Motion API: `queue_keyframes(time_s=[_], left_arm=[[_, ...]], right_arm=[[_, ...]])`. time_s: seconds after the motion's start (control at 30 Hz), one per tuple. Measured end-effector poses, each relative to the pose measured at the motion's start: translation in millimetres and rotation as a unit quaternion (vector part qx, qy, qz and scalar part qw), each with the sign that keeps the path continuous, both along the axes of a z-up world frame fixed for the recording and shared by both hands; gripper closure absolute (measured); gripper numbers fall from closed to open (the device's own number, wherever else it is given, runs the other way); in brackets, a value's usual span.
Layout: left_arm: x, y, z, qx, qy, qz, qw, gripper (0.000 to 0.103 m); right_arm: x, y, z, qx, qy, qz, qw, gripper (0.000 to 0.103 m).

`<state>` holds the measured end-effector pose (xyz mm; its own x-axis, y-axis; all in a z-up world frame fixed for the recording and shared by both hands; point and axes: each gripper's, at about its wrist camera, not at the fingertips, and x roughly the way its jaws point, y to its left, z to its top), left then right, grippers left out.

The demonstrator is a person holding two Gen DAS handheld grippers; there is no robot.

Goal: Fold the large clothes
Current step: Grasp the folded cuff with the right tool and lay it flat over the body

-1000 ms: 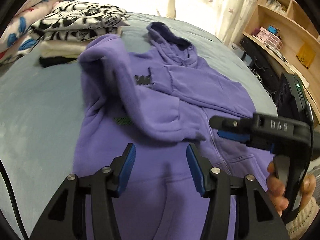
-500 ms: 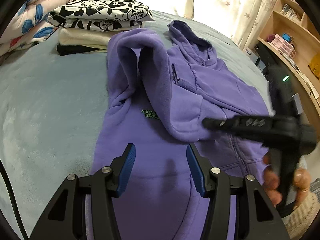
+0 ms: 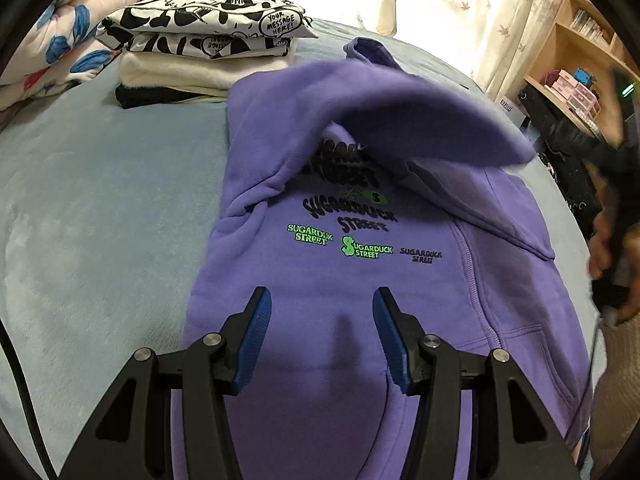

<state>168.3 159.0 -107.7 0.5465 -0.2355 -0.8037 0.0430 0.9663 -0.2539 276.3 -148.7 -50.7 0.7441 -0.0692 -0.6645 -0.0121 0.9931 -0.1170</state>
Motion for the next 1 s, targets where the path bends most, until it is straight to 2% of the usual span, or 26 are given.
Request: queue_keyframes(time_s=[0.07, 0.1, 0.13, 0.2, 0.27, 0.3, 0.33, 0.4, 0.43, 0.47, 0.6, 0.73, 0.77, 0.8, 0.83, 0.87, 0.93, 1.0], left_arm=[[1, 2, -1, -0.001, 0.003, 0.002, 1.0000, 0.052], [2, 3, -2, -0.002, 0.004, 0.003, 1.0000, 0.052], [2, 4, -2, -0.002, 0.005, 0.005, 1.0000, 0.052], [3, 5, -3, -0.003, 0.006, 0.007, 1.0000, 0.052], [4, 6, -4, -0.006, 0.010, 0.009, 0.9999, 0.052], [5, 6, -5, -0.007, 0.011, 0.009, 0.9999, 0.052], [5, 5, -5, -0.008, 0.012, 0.009, 0.9999, 0.052], [5, 4, -6, -0.009, 0.013, 0.007, 0.9999, 0.052], [5, 3, -6, -0.009, 0.013, 0.007, 0.9999, 0.052], [5, 2, -7, -0.009, 0.013, 0.006, 0.9999, 0.052], [7, -1, -9, -0.010, 0.018, 0.004, 0.9998, 0.052], [7, -1, -10, -0.010, 0.017, 0.004, 0.9998, 0.052], [7, -1, -10, -0.010, 0.017, 0.005, 0.9998, 0.052], [7, 0, -9, -0.011, 0.017, 0.006, 0.9998, 0.052], [8, 2, -9, -0.011, 0.016, 0.008, 0.9998, 0.052], [8, 3, -8, -0.012, 0.015, 0.010, 0.9998, 0.052], [9, 5, -7, -0.014, 0.012, 0.014, 0.9997, 0.052], [10, 7, -7, -0.016, 0.012, 0.019, 0.9996, 0.052]], right_arm=[[14, -21, -34, 0.007, 0.066, -0.023, 0.998, 0.099], [19, -32, -51, 0.030, 0.106, -0.028, 0.993, 0.098], [22, -44, -66, 0.069, 0.145, -0.030, 0.986, 0.098], [21, -71, -91, 0.178, 0.195, -0.031, 0.964, 0.097], [19, -88, -99, 0.249, 0.198, -0.039, 0.947, 0.095], [19, -97, -100, 0.285, 0.193, -0.044, 0.938, 0.089], [20, -100, -100, 0.307, 0.190, -0.046, 0.931, 0.078], [24, -101, -99, 0.335, 0.185, -0.042, 0.923, 0.061], [26, -99, -98, 0.335, 0.184, -0.040, 0.923, 0.056], [33, -89, -98, 0.325, 0.185, -0.036, 0.927, 0.055], [46, -64, -101, 0.291, 0.201, -0.014, 0.935, 0.053], [57, -37, -104, 0.238, 0.209, 0.010, 0.949, 0.052], [58, -28, -103, 0.214, 0.212, 0.020, 0.953, 0.056], [58, -21, -100, 0.201, 0.213, 0.035, 0.956, 0.077], [56, -10, -94, 0.190, 0.215, 0.056, 0.956, 0.089], [53, -5, -88, 0.182, 0.213, 0.063, 0.958, 0.095], [43, 11, -66, 0.167, 0.184, 0.089, 0.965, 0.095], [29, 33, -31, 0.155, 0.136, 0.125, 0.970, 0.095]])
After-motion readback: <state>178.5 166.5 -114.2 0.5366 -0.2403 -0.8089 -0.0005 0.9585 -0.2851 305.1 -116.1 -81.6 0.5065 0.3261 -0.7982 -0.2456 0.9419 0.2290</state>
